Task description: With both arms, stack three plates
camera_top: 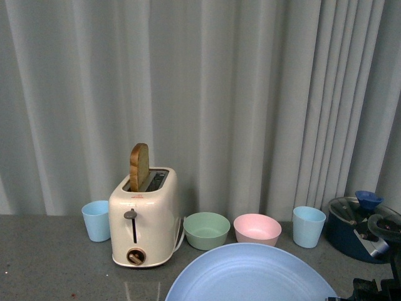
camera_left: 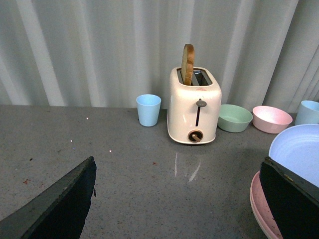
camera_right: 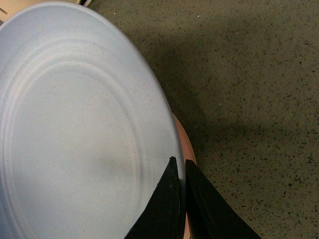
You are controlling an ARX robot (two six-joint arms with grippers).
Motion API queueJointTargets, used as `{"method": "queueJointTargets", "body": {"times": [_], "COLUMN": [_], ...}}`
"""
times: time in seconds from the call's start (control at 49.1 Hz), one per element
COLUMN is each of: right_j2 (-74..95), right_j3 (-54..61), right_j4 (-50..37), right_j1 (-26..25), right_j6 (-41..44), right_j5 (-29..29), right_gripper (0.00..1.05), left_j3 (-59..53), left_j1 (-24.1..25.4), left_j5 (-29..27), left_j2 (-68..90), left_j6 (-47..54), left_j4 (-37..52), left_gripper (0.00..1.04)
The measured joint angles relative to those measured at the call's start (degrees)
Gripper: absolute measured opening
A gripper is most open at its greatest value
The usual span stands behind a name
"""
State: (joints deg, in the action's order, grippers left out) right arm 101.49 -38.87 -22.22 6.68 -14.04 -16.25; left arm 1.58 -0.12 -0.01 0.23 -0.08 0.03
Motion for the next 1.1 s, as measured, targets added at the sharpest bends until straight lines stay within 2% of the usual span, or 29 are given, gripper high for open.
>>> {"method": "queueJointTargets", "body": {"times": [0.509, 1.059, 1.1], "right_j2": [6.99, 8.76, 8.76], "right_j3": [0.09, 0.11, 0.13], "right_j4": [-3.87, -3.63, -3.1], "right_j1": [1.01, 1.25, 1.22], "right_j6": [-4.63, -5.79, -6.01], "right_j5": [-0.83, -1.4, -1.92], "right_gripper": [0.03, 0.03, 0.06], "left_j3": [0.0, 0.0, 0.0], "left_j1": [0.0, 0.0, 0.0], "left_j5": [0.02, 0.0, 0.02], "left_j2": [0.0, 0.0, 0.0], "left_j6": [0.0, 0.0, 0.0], "left_j4": [0.0, 0.0, 0.0], "left_gripper": [0.98, 0.98, 0.98]}}
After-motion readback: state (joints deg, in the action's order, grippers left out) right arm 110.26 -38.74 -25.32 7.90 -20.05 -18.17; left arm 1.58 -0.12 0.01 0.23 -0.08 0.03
